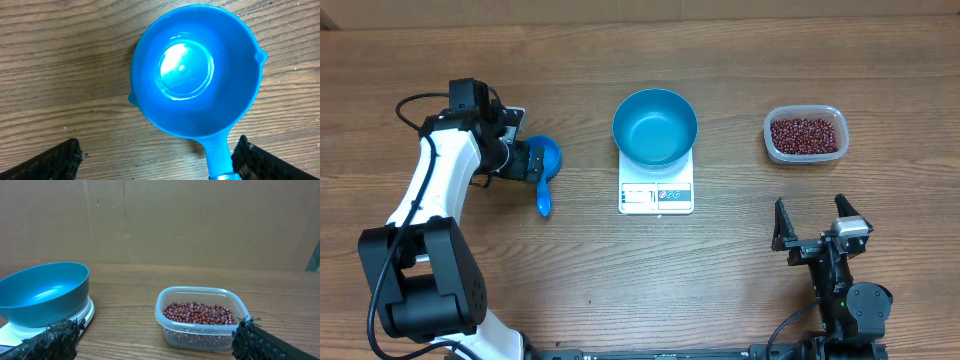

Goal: Scoop item into bowl and weigh 150g on scale
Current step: 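Move the left gripper over the blue scoop's handle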

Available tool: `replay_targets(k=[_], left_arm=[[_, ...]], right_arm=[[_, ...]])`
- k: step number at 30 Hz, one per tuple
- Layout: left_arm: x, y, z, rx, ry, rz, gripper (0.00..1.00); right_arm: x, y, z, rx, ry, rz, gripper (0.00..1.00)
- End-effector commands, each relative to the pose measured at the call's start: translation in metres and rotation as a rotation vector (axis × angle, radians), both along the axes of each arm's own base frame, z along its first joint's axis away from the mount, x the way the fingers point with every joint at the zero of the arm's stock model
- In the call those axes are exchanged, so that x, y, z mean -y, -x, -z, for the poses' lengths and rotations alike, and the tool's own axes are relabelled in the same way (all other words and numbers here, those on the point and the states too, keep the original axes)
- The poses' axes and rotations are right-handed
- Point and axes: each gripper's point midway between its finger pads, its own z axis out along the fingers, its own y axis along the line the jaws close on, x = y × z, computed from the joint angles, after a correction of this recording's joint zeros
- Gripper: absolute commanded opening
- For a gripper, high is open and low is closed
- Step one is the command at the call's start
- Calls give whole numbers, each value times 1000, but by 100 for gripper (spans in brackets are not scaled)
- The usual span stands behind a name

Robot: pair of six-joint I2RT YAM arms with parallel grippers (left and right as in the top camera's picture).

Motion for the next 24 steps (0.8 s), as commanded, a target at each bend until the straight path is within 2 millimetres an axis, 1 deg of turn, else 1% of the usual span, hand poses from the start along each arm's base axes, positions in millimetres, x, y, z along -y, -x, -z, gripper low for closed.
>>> replay_targets(k=[1, 18, 24], left_arm=[[-4, -10, -3, 24, -9, -6, 99], [-5, -16, -5, 51, -13, -7, 99], [-5, -15, 0, 42, -11, -7, 99]], right_arm=[[-2, 0, 3, 1, 5, -8, 100], [-2, 0, 3, 1, 5, -8, 100], [-2, 0, 3, 1, 5, -8, 100]])
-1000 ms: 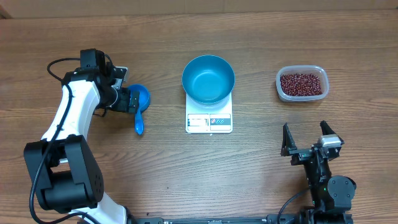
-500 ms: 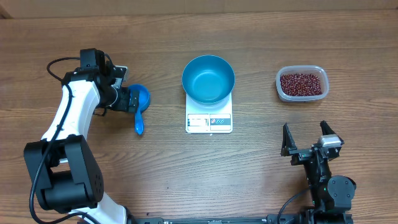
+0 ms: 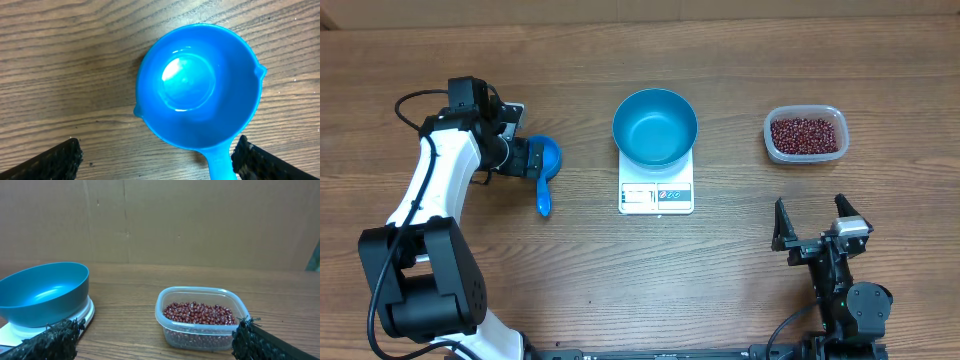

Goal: Scoop item into bowl and weigh 150g on scale
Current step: 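Move the left gripper over the blue scoop's handle, then lower the left gripper and close it on the blue scoop handle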

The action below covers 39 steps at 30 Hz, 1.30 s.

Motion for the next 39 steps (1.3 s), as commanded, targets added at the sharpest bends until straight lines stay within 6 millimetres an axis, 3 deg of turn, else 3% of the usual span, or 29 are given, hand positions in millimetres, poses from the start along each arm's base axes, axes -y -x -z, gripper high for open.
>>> replay_targets(k=[1, 8, 25, 39], left_arm=[[-4, -6, 5, -1, -5, -11, 100], [-4, -6, 20, -36, 7, -41, 100], [-4, -7, 29, -52, 11, -49, 100], [-3, -1, 51, -109, 17, -49, 100]], right_arm=[[-2, 0, 3, 1, 5, -8, 100], [-2, 0, 3, 1, 5, -8, 100], [-2, 0, 3, 1, 5, -8, 100], [-2, 0, 3, 1, 5, -8, 100]])
